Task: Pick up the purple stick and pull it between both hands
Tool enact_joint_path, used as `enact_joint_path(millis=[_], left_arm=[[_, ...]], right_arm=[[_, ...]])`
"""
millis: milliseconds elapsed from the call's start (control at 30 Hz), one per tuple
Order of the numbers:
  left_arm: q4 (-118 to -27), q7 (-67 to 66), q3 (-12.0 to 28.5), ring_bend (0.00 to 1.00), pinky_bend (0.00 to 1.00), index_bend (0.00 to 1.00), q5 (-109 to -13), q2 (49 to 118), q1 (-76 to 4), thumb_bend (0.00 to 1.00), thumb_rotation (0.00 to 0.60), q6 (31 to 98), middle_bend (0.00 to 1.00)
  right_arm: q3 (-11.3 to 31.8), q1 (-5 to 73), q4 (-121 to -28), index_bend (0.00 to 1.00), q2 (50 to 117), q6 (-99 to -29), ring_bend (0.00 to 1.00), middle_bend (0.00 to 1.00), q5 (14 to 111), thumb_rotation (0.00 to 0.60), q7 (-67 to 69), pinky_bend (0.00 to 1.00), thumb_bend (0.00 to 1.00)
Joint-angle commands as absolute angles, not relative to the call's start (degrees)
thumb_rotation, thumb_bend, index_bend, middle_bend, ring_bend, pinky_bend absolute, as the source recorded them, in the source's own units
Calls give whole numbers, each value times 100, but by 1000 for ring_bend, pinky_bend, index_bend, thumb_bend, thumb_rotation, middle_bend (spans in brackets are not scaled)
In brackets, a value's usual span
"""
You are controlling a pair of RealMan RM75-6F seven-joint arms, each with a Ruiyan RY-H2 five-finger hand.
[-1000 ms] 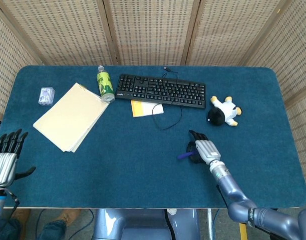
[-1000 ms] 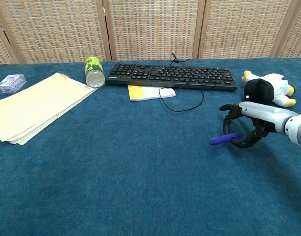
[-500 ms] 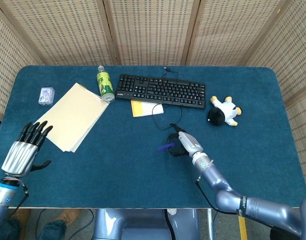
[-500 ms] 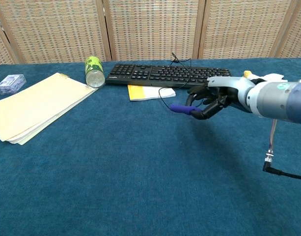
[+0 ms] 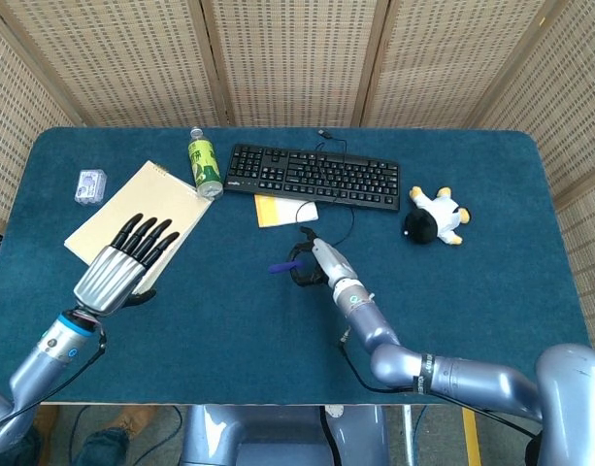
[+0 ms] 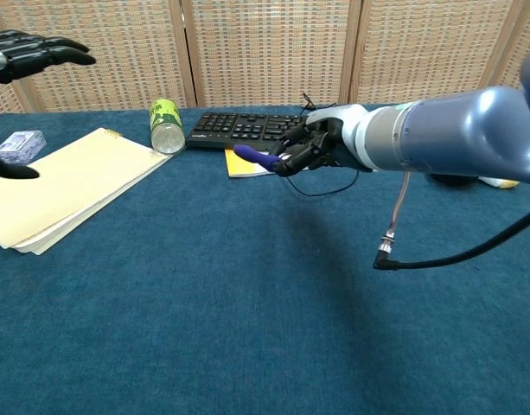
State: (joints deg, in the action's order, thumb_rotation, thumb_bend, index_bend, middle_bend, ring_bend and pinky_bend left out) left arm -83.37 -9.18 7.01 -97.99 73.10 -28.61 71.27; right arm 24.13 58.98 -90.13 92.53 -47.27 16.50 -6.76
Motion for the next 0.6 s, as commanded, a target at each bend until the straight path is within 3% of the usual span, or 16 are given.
enact_joint_path(millis=[33,233,500,600], left_arm=[[-8169,-751,859,0,0,147,-9858,7663,-3265,0,600,6876,0],[-7969,-630,976,0,0,297,-9869,8230,-3713,61,600,6748,0],[-7822,-963,949,0,0,378,-9754,8741,-4017,121,600,6555,0],[-7768,-1052,927,0,0,409,-9701,8887,-4074,192,600,6545,0]], right_arm=[[2482,6073,-9132,645,9375,-4947,0,62,1434,600,-825,0,653],[2468,6187,-9201,657,9520,-5163,0,62,1262,600,-943,0,659],[2488,6194,-9300,664,9561,-5344,0,63,1275,600,-1019,0,660],[2481,6169,-9355,664,9527,-5396,0,63,1282,600,-1057,0,660]])
